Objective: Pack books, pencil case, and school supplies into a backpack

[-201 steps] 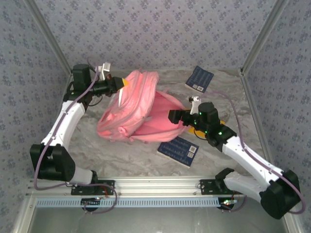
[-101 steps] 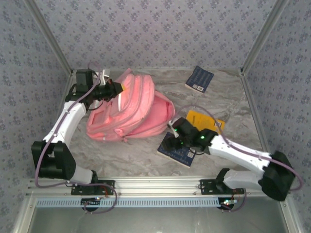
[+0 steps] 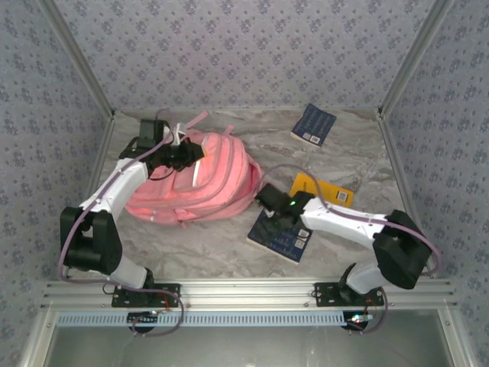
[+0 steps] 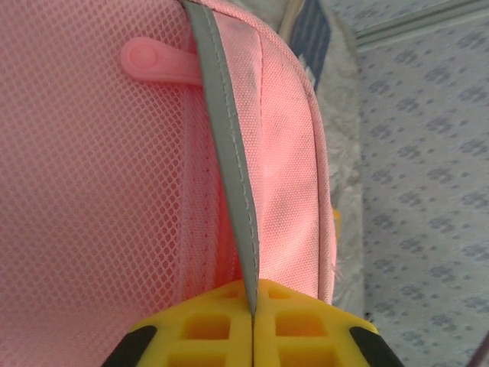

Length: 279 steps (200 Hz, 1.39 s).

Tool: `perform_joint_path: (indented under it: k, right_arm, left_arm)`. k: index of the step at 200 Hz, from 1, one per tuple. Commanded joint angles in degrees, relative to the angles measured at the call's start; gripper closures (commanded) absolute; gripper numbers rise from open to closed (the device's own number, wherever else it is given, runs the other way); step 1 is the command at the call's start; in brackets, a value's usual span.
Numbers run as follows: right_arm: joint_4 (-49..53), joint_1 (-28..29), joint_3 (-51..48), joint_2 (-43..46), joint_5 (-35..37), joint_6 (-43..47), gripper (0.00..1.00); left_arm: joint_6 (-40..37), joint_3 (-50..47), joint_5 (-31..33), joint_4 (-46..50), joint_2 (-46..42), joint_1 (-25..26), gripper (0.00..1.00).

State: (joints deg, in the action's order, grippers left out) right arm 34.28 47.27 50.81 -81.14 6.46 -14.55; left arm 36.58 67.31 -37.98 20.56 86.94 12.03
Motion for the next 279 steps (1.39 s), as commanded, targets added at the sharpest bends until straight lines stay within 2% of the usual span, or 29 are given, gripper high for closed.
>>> perform_joint_path:
  k: [1, 25, 52, 88, 92, 102, 122, 138, 162, 198, 239, 279]
  right_arm:
    - [-4.92, -7.54, -4.37, 5.14, -9.28, -8.06, 0.06]
    - [-8.04, -17.13, -9.04, 7.69, -16.93, -13.86, 0.1]
    - [-10.31, -22.8, -12.36, 8.4, -22.15, -15.72, 0.11]
    - [-13.73, -27.16, -15.59, 6.08, -25.35, -16.57, 0.1]
    - [-14.09, -27.35, -15.77, 5.82, -25.4, -16.57, 0.1]
    - [-15.27, -27.64, -16.34, 5.12, -25.73, -16.57, 0.09]
    - [-17.83, -27.28, -17.1, 3.71, -27.11, -17.04, 0.09]
    - [-18.15, -26.71, -17.85, 3.44, -29.09, -17.67, 0.09]
    - [-17.85, -26.02, -19.76, 5.09, -29.88, -18.28, 0.09]
    - [-17.89, -24.86, -21.89, 7.03, -30.68, -19.18, 0.09]
    - [-18.66, -24.06, -23.22, 8.23, -31.11, -20.49, 0.09]
    - [-19.6, -22.67, -25.08, 9.97, -32.37, -21.06, 0.09]
  left_arm:
    - [-2.21, 2.25, 6.72, 7.88, 0.75, 2.69, 0.78]
    - [-0.33, -0.17, 8.12, 8.71, -2.2, 3.35, 0.65]
    - [0.59, -4.65, 8.03, 8.7, -8.45, 5.37, 0.54]
    - [-2.01, -7.91, 6.24, 10.51, -13.51, 16.41, 0.47]
    - [-2.46, -8.44, 5.41, 10.39, -13.81, 17.82, 0.42]
    - [-3.4, -9.72, 4.37, 10.36, -14.09, 21.42, 0.38]
    - [-5.41, -12.45, 3.25, 10.18, -12.56, 29.18, 0.39]
    - [-6.08, -15.13, 2.82, 9.76, -9.51, 32.53, 0.45]
    - [-4.14, -20.15, 1.55, 5.06, -5.45, 33.87, 0.52]
    - [-0.45, -21.67, -0.21, -2.72, 2.02, 36.85, 0.5]
    - [0.53, -17.23, -3.38, -6.42, 12.21, 39.65, 0.49]
    - [-1.36, -11.0, 1.28, -2.55, 16.28, 38.38, 0.49]
